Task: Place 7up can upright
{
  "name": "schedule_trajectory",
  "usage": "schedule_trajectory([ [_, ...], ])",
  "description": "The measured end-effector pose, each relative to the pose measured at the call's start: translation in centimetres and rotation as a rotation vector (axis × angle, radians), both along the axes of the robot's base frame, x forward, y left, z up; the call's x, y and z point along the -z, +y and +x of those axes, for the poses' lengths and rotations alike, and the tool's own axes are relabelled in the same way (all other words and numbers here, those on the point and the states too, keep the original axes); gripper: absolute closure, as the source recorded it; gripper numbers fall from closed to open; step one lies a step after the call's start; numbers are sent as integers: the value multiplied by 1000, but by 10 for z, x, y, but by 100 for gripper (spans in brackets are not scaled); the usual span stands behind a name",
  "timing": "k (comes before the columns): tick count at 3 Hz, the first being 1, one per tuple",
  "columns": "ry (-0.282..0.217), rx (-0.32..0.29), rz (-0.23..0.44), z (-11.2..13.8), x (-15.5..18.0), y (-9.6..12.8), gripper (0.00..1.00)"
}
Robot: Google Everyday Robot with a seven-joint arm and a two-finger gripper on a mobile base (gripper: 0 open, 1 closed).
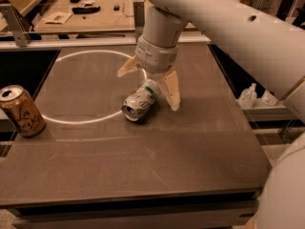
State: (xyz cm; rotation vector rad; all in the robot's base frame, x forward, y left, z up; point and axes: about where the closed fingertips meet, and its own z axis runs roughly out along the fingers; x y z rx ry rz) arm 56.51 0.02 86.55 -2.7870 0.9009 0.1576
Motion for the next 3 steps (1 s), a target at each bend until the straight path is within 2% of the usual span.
schedule_trajectory([
  [2,20,-128,-32,4,19,18,0],
  [3,34,-161,-31,5,27,19,16],
])
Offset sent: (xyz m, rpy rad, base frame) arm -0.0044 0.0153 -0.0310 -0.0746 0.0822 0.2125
